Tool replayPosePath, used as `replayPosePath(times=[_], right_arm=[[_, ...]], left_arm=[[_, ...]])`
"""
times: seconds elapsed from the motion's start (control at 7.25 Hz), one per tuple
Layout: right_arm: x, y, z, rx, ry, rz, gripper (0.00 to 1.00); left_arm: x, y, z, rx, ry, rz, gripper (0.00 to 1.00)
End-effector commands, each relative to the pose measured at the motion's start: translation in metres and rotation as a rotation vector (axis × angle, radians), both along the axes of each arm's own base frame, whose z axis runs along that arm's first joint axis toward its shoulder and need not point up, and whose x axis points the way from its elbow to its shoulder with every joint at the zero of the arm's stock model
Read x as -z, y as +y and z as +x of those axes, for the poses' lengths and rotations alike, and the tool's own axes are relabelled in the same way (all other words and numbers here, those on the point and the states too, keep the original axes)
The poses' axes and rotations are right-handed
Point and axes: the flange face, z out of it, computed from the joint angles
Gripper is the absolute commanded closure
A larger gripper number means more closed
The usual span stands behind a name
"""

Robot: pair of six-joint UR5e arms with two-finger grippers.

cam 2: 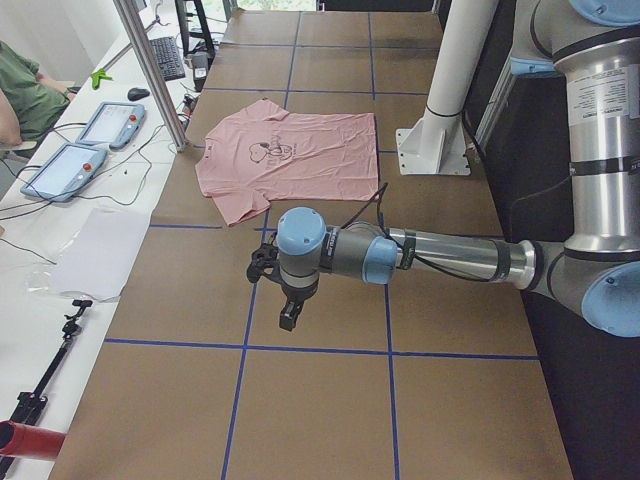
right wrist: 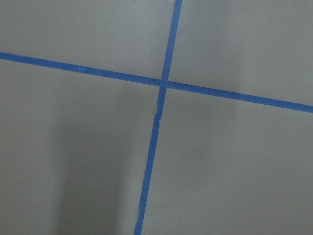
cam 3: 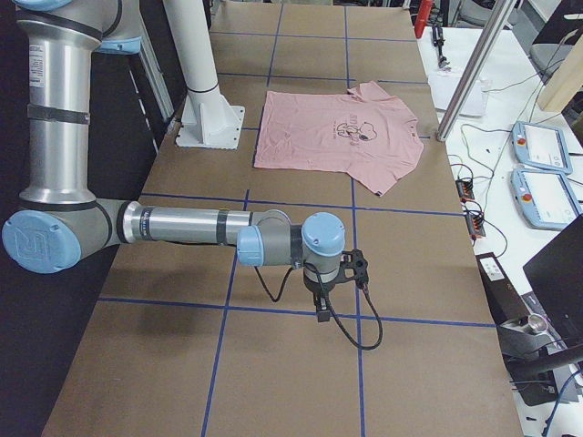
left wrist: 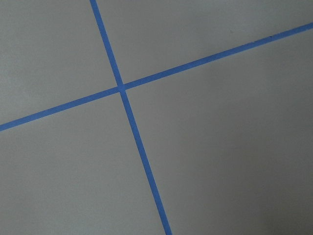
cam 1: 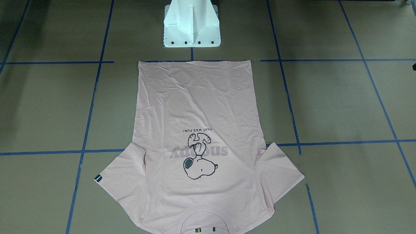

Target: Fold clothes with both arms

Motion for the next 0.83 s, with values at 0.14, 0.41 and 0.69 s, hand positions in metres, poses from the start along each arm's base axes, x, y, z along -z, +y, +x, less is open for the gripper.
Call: replayPosePath(times=[0.14,0.41,0.69], right_arm=[[0.007,-0.004,0.0,-0.002,0.007,0.014,0.0],[0.045,-0.027,-0.003,0.003,0.002,0.097,0.0],[0.081,-0.06,-0.011,0.015,0.003,0.25,0.0]], left_arm=[[0.002,0.001,0.0,-0.007,0.003,0.012,0.0],[0.001,-0.002,0.002,-0.007,-0.004,0.012,0.0],[0.021,-0.02,0.0,0.008,-0.036,0.076,0.0]])
